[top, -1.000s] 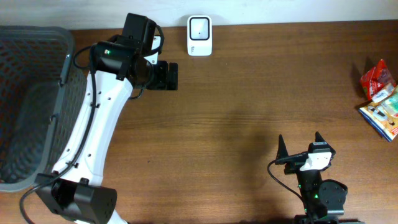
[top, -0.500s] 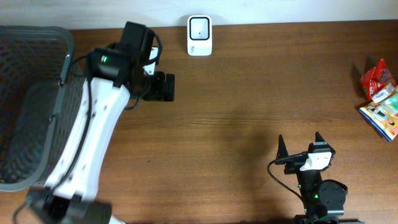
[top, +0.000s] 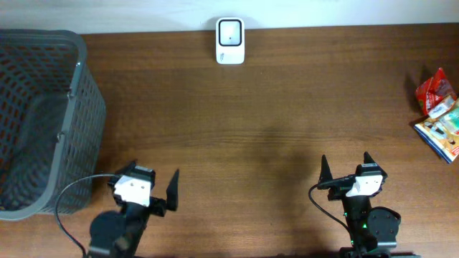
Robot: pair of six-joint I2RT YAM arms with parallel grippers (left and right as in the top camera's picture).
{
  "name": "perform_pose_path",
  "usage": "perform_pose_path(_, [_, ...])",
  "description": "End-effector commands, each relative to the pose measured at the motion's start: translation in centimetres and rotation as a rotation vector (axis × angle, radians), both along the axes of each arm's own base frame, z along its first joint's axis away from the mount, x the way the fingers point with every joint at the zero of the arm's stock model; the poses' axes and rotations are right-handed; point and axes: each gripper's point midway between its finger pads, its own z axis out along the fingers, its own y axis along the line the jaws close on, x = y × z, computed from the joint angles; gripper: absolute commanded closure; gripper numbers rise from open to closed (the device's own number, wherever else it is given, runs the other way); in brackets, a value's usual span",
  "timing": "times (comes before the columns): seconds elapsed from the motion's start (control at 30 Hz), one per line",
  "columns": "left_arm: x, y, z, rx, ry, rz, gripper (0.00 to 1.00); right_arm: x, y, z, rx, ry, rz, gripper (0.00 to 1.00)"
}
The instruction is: Scan the item barcode
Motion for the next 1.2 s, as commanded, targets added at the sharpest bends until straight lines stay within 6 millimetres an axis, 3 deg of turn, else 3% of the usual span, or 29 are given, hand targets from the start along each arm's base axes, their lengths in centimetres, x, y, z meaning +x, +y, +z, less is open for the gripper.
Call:
perform_pose_path(0.0, [0.5, 1.9, -0.4, -0.004, -0.11, 0.072, 0.01, 0.0, -0.2, -0.3, 0.004, 0.004, -0.012, 0.02])
perform_pose_path(0.07, [0.6, 2.4, -1.2, -0.015, -0.151, 0.075, 0.01, 0.0, -0.2, -0.3, 0.004, 0.004, -0.012, 0.02])
perform_pose_path(0.3, [1.6, 4.3, -0.8, -0.017, -0.317, 0.169, 0.01, 0.0, -0.2, -0.3, 0.004, 0.004, -0.012, 0.02])
perform_pose_path(0.4, [1.8, 5.8, -2.6, -0.004, -0.251, 0.258, 0.01, 0.0, -0.2, -0.3, 0.004, 0.004, -0.012, 0.01])
perform_pose_path(0.47, [1.7, 7.2, -5.2, -0.054, -0.141, 0.348, 0.01, 0.0, -0.2, -0.3, 0.004, 0.004, -0.012, 0.02])
perform_pose_path(0.6, [1.6, 8.2, -5.1, -0.05, -0.147, 0.389, 0.01, 0.0, -0.2, -0.3, 0.004, 0.004, -0.012, 0.02])
perform_pose_path(1.17, [1.7, 6.9, -5.3, -0.029, -0.138, 0.313, 0.01, 0.0, -0.2, -0.3, 0.004, 0.004, -0.012, 0.02])
